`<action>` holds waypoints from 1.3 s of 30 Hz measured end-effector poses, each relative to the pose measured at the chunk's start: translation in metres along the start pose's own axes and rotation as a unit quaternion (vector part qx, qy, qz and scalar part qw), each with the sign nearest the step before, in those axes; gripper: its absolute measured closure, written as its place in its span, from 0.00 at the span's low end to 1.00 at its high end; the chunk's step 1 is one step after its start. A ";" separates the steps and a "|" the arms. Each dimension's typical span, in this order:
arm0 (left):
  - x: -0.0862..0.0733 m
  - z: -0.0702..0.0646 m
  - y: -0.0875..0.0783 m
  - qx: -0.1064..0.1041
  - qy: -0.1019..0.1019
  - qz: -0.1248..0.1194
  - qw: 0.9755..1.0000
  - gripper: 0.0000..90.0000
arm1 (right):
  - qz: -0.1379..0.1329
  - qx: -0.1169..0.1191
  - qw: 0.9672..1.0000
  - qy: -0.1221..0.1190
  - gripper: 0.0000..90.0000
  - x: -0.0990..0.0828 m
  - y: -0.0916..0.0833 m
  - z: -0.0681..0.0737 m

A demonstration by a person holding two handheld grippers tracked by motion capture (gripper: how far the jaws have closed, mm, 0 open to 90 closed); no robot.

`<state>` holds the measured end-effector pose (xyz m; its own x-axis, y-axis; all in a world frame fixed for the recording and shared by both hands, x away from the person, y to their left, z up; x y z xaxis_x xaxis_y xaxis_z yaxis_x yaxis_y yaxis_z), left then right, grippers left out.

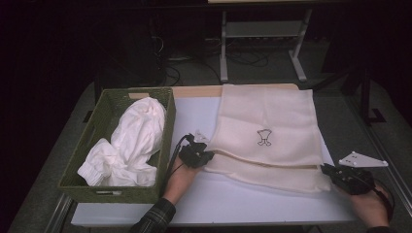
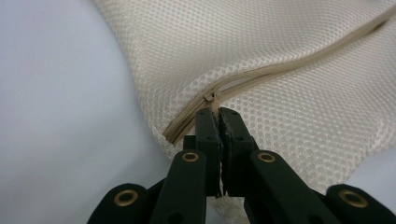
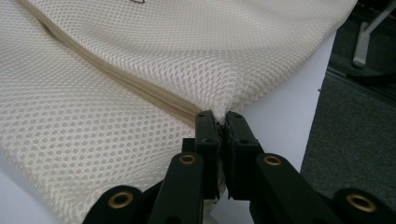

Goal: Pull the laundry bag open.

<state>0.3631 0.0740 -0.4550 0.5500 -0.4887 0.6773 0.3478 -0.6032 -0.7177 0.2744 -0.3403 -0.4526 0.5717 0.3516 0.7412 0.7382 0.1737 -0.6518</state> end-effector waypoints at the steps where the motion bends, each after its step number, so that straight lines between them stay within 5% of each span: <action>1: 0.003 0.002 0.002 0.002 -0.005 -0.002 1.000 0.97 | 0.000 0.001 1.000 0.002 0.94 0.000 0.001 0.000; 15: 0.031 0.034 0.025 0.017 -0.025 -0.015 0.999 0.97 | 0.003 0.006 1.000 -0.005 0.94 0.007 0.015 -0.002; 27: 0.034 0.040 0.034 -0.002 -0.025 -0.010 1.000 0.96 | 0.011 0.020 1.000 -0.005 0.91 -0.001 0.010 0.003; 33: 0.030 0.038 0.031 -0.010 -0.025 -0.005 1.000 0.59 | 0.002 0.035 0.999 0.021 0.59 -0.003 0.009 0.001; 39: 0.028 0.028 0.021 -0.013 -0.010 -0.019 1.000 0.31 | -0.021 0.043 0.999 0.009 0.36 0.003 0.005 0.008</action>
<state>0.4074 0.0650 -0.4557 0.5513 -0.4530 0.7007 0.3485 -0.6380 -0.6866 0.2771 -0.3310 -0.4545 0.5481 0.3261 0.7702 0.7286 0.2661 -0.6311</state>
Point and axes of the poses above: each handheld gripper's, and its own axes: y roughly forward along the jaws, x roughly out of its top, z roughly to its left, the point moved 4 cm from there along y, roughly forward along the jaws, and after that the axes turned 7 degrees about -x, right-handed, at the moved point
